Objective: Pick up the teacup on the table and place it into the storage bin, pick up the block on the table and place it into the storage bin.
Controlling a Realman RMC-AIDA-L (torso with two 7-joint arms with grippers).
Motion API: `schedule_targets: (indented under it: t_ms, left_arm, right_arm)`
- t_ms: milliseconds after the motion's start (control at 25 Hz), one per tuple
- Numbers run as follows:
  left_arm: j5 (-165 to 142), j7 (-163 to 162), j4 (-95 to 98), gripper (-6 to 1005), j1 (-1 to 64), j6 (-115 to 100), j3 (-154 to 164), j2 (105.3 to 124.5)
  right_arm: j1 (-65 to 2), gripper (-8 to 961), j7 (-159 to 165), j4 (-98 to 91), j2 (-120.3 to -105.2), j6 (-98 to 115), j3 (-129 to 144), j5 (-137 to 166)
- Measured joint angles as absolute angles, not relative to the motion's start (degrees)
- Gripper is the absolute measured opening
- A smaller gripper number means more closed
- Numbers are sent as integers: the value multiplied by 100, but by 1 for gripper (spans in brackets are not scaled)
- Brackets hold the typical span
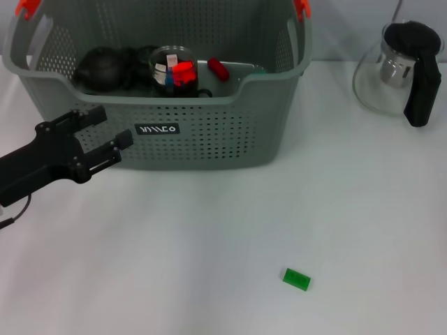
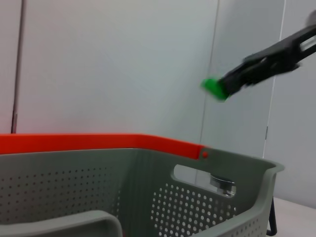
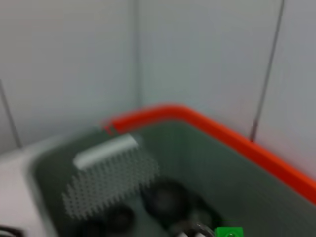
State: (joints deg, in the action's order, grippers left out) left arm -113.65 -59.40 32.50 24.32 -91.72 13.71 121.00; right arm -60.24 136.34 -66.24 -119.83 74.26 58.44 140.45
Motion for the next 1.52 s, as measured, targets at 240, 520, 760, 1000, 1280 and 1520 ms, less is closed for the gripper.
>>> schedule_targets:
  t_ms: [240, 520, 760, 1000, 1280, 1520]
  left_arm:
    - [-11364, -5960, 3243, 690, 2468, -9183, 1379, 12105]
    - [-11364, -5941, 3242, 690, 2470, -9200, 1376, 12136]
    - [-11364, -5934, 3234, 691, 2463, -9217, 1377, 12144]
    - [-11363, -5932, 3234, 691, 2444, -9230, 1372, 12147]
    - [-11346, -5932, 3233, 690, 2472, -9224, 1372, 12147]
    - [-11345, -5927, 3170, 691, 2538, -9123, 1369, 12142]
  right_arm:
    - [-6939, 246, 13775, -4972, -12031, 6442, 6338, 15201]
    - [-7272, 271, 13577, -3523, -12064, 5119, 6833, 15062]
    - [-7237, 292, 13649, -3585, -12064, 4953, 7098, 14789]
    - [-6894, 411, 13592, -4174, -12064, 4956, 7165, 14536]
    - [-4839, 598, 12743, -6952, -12033, 5960, 7468, 12544]
    - [-2602, 815, 10742, -7980, -12004, 6976, 7137, 10053]
